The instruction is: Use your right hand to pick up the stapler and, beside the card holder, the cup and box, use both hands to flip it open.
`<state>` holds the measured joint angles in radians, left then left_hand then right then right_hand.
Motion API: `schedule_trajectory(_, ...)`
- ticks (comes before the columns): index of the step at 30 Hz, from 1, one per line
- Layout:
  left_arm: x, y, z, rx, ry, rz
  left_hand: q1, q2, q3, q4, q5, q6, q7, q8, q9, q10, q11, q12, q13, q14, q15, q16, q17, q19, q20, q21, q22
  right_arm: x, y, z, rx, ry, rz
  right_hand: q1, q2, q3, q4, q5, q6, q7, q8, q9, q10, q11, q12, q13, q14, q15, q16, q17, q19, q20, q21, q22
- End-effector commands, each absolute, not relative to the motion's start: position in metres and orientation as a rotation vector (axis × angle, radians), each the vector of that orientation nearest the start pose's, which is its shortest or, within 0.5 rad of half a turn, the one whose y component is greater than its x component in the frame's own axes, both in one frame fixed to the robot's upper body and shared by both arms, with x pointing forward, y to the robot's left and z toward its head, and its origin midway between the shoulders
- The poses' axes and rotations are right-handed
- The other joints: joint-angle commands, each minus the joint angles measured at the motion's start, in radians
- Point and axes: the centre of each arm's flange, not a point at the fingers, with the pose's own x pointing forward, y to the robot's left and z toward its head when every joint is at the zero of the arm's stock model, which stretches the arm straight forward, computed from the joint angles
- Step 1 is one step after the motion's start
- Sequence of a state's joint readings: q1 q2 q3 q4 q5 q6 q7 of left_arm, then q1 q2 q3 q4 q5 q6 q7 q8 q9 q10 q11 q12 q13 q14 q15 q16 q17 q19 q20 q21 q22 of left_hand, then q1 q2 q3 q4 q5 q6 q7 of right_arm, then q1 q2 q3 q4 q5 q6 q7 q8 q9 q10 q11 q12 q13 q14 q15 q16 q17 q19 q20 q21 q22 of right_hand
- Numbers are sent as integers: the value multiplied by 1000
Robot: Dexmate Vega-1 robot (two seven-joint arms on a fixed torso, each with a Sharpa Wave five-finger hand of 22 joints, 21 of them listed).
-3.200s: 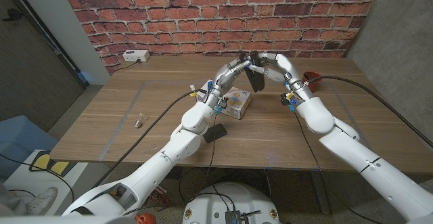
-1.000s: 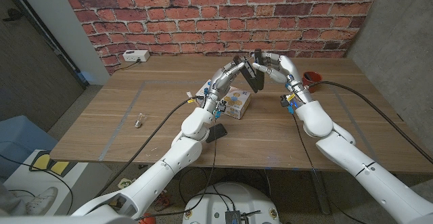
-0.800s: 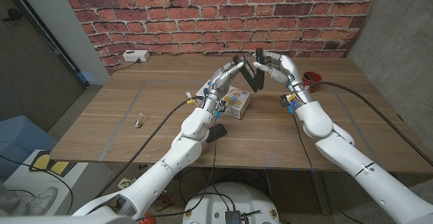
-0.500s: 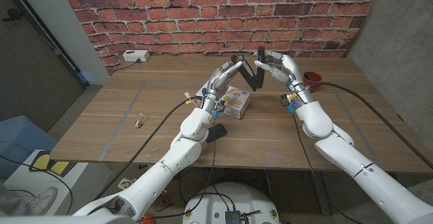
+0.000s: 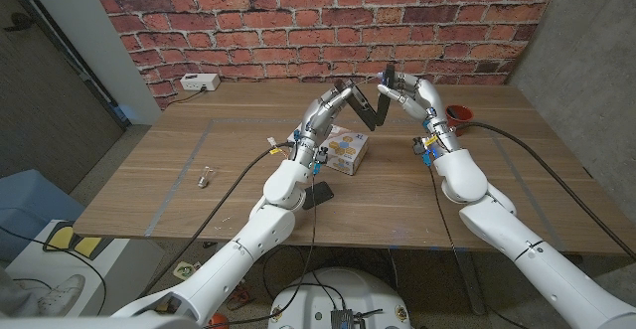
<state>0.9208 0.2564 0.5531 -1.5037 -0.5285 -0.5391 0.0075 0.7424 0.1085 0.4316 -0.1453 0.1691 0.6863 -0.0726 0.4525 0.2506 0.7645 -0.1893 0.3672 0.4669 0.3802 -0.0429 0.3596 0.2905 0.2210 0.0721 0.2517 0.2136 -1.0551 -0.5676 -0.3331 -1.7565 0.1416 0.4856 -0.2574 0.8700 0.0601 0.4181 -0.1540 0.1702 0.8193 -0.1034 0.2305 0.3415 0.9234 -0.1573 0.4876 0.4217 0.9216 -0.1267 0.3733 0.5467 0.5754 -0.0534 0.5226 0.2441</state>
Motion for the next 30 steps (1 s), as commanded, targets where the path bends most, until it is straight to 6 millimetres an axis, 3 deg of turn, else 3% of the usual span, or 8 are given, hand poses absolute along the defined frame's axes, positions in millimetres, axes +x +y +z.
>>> schedule_trajectory(1,566,90,-16,-284,-886,-493,63,85,21,18,10,148,-75,11,-3,15,-16,-6,5,60,-143,49,30,37,0,35,24,527,-226,16,-169,-1057,156,128,133,55,51,6,-2,-4,0,2,28,-34,0,0,-2,-113,-4,3,-11,-82,10,3)
schedule_trajectory(10,568,91,-16,-329,-890,-487,79,84,19,16,9,149,-76,14,-7,14,-15,-7,10,104,-146,98,78,36,5,60,53,531,-226,14,-127,-1052,169,128,133,56,52,6,-3,-3,-1,3,30,-34,-2,-2,-2,-113,-6,3,-14,-84,15,3)
schedule_trajectory(12,568,92,-17,-331,-890,-479,91,76,7,14,8,150,-77,17,-12,25,-11,-15,17,175,-160,192,148,38,5,90,85,532,-226,14,-123,-1053,169,128,133,57,52,6,-3,-3,0,3,30,-34,-3,-3,-3,-113,-7,3,-14,-85,16,4)
schedule_trajectory(15,568,93,-18,-337,-889,-473,111,71,-20,5,8,148,-72,21,-12,34,-16,-28,29,197,-162,324,271,43,0,134,139,533,-226,15,-119,-1054,170,128,132,56,52,6,-2,-2,0,3,29,-34,-4,-2,-2,-113,-7,3,-15,-85,18,4)
schedule_trajectory(16,568,93,-19,-339,-890,-472,134,70,-44,0,8,150,-73,26,-10,43,-13,-40,44,176,-145,465,412,33,1,178,196,533,-225,15,-120,-1055,171,128,132,57,52,6,-3,-2,0,3,29,-35,-4,-2,-2,-113,-7,4,-15,-84,18,4)
schedule_trajectory(17,568,93,-19,-342,-891,-473,145,69,-55,-1,9,150,-73,26,-9,50,-13,-45,51,170,-147,537,476,28,1,199,224,534,-225,15,-116,-1055,170,128,132,57,52,6,-3,-3,0,3,29,-34,-4,-2,-2,-113,-7,4,-15,-85,19,4)
schedule_trajectory(27,569,96,-23,-383,-886,-456,170,71,-64,-6,10,146,-74,25,-7,46,-19,-59,62,252,-171,632,495,19,-3,228,256,535,-226,15,-96,-1057,163,127,132,57,52,6,-3,-2,0,4,31,-34,-6,-3,0,-113,-9,5,-17,-85,25,5)
schedule_trajectory(30,570,97,-23,-383,-886,-455,178,68,-63,-11,11,146,-73,25,-7,45,-19,-61,64,243,-174,633,494,11,-1,228,259,536,-227,15,-91,-1058,161,127,132,57,52,6,-3,-2,0,4,32,-34,-7,-4,1,-113,-8,6,-18,-86,28,5)
